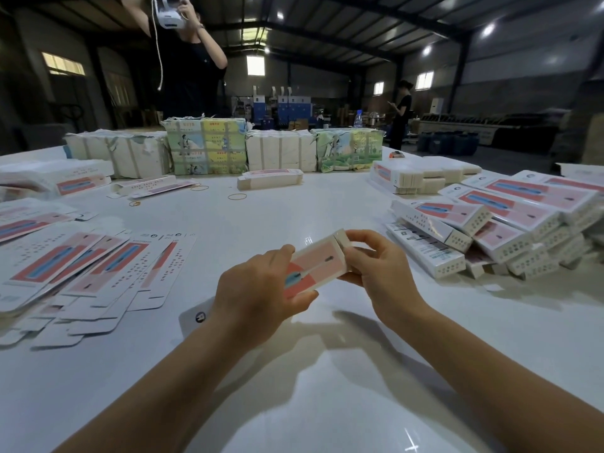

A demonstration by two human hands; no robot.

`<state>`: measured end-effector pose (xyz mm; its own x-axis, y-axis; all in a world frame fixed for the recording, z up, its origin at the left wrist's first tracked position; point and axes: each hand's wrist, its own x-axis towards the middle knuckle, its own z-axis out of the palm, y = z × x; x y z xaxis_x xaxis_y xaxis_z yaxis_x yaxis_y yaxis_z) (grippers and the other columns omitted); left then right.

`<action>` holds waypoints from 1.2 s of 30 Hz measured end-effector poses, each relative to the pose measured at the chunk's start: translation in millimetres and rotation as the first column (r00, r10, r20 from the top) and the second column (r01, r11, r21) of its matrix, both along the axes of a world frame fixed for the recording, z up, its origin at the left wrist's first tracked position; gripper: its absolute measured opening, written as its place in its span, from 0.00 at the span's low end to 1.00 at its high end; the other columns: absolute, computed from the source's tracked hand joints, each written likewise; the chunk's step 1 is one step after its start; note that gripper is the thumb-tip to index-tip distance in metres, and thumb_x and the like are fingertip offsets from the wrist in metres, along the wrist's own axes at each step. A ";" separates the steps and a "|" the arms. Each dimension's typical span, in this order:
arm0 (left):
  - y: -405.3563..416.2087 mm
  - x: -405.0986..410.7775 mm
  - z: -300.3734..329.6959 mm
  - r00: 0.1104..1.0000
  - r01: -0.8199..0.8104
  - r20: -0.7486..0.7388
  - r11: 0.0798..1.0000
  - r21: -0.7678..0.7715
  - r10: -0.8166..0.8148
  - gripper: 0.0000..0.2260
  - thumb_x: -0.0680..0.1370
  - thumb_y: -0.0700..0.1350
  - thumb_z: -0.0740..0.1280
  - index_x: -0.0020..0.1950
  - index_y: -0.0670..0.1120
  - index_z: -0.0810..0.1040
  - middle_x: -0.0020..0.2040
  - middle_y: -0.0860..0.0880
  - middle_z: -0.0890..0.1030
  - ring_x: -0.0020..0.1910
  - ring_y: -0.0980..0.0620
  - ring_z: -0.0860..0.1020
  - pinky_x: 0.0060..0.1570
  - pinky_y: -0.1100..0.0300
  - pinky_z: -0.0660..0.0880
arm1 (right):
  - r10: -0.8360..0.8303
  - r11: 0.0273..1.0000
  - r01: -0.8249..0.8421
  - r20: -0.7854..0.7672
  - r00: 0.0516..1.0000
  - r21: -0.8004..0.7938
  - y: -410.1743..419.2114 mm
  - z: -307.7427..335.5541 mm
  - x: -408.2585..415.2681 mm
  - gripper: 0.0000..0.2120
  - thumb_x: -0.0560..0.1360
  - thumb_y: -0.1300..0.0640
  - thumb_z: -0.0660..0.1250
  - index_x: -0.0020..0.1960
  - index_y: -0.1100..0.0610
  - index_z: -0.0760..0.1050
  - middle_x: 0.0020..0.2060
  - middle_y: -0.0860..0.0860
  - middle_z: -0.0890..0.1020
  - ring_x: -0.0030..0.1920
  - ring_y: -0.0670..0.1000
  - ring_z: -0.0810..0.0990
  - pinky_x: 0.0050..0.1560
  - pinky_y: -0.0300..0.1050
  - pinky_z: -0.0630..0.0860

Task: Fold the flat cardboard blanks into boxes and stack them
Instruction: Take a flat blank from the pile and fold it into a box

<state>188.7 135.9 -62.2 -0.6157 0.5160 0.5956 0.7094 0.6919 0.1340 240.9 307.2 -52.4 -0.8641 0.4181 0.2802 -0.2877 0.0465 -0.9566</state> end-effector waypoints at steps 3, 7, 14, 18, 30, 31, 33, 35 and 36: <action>0.5 0.9 -0.1 1.000 -0.007 -0.007 1.000 -0.012 0.007 0.29 0.72 0.63 0.67 0.67 0.49 0.70 0.58 0.50 0.79 0.48 0.48 0.80 0.45 0.55 0.78 | -0.053 0.995 0.056 -0.040 0.998 0.080 -0.9 0.5 1.6 0.11 0.75 0.61 0.68 0.44 0.46 0.83 0.42 0.50 0.85 0.46 0.50 0.84 0.44 0.41 0.80; 1.3 0.8 -0.8 1.000 -0.016 0.002 1.000 -0.018 0.016 0.29 0.72 0.64 0.65 0.67 0.50 0.69 0.59 0.51 0.79 0.48 0.49 0.79 0.45 0.56 0.78 | -0.101 0.994 0.102 -0.021 0.995 0.042 0.5 1.3 1.1 0.17 0.74 0.64 0.68 0.38 0.42 0.84 0.43 0.48 0.83 0.35 0.39 0.78 0.33 0.31 0.71; -0.9 -1.8 -1.7 0.998 -0.020 0.066 1.000 -0.024 0.022 0.26 0.73 0.65 0.64 0.66 0.53 0.68 0.60 0.54 0.77 0.48 0.52 0.78 0.45 0.58 0.77 | -0.065 0.991 0.070 -0.048 0.997 0.111 -0.6 -1.0 1.0 0.18 0.74 0.67 0.65 0.42 0.45 0.83 0.36 0.47 0.80 0.33 0.39 0.76 0.32 0.30 0.71; -1.1 -2.0 -1.8 0.992 -0.007 0.126 1.000 0.014 0.005 0.24 0.73 0.64 0.64 0.64 0.54 0.69 0.60 0.55 0.77 0.44 0.53 0.77 0.44 0.59 0.77 | -0.069 0.986 0.077 -0.059 0.996 0.147 0.6 -1.2 1.5 0.19 0.75 0.69 0.63 0.44 0.48 0.83 0.33 0.42 0.80 0.35 0.39 0.77 0.34 0.31 0.72; 2.6 -4.7 -1.1 0.993 -0.064 0.094 0.998 -0.024 0.066 0.24 0.73 0.65 0.63 0.63 0.52 0.68 0.56 0.54 0.78 0.41 0.53 0.77 0.43 0.57 0.79 | -0.183 0.789 0.264 -0.199 0.963 0.555 -13.2 -3.9 5.6 0.10 0.77 0.62 0.65 0.53 0.54 0.82 0.37 0.49 0.74 0.40 0.45 0.74 0.38 0.30 0.68; 2.6 -4.9 -0.5 0.993 -0.065 0.094 0.997 -0.034 0.068 0.24 0.73 0.65 0.63 0.62 0.52 0.68 0.56 0.54 0.77 0.42 0.52 0.78 0.44 0.56 0.79 | -0.188 0.782 0.268 -0.197 0.962 0.563 -12.5 -4.1 5.1 0.09 0.76 0.62 0.65 0.53 0.55 0.82 0.37 0.48 0.74 0.40 0.45 0.74 0.38 0.29 0.69; 1.8 -4.5 -0.5 0.994 -0.060 0.090 0.997 -0.054 0.065 0.25 0.73 0.65 0.63 0.63 0.52 0.68 0.56 0.54 0.77 0.43 0.52 0.78 0.44 0.56 0.79 | -0.200 0.773 0.278 -0.197 0.960 0.570 -11.5 -5.1 4.0 0.08 0.75 0.63 0.67 0.52 0.56 0.82 0.37 0.47 0.74 0.41 0.45 0.74 0.38 0.28 0.69; 1.1 -4.0 -0.9 0.995 -0.052 0.084 0.996 -0.068 0.057 0.25 0.73 0.65 0.63 0.63 0.52 0.68 0.57 0.54 0.77 0.44 0.52 0.78 0.44 0.57 0.78 | -0.213 0.770 0.288 -0.196 0.957 0.569 -10.8 -5.5 3.6 0.07 0.74 0.64 0.67 0.49 0.58 0.82 0.37 0.46 0.75 0.39 0.45 0.75 0.38 0.28 0.69; 0.6 -3.6 -1.2 0.995 -0.048 0.081 0.996 -0.076 0.054 0.26 0.73 0.66 0.63 0.64 0.52 0.68 0.57 0.54 0.77 0.44 0.53 0.78 0.44 0.58 0.78 | -0.217 0.772 0.290 -0.194 0.957 0.566 -10.4 -5.5 3.3 0.06 0.74 0.65 0.68 0.48 0.58 0.82 0.36 0.46 0.75 0.38 0.46 0.75 0.38 0.28 0.69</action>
<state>185.1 136.4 -63.4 -0.6880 0.5232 0.5029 0.6613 0.7374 0.1377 244.2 296.8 -57.9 -0.6981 0.3429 0.6285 -0.2868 0.6704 -0.6843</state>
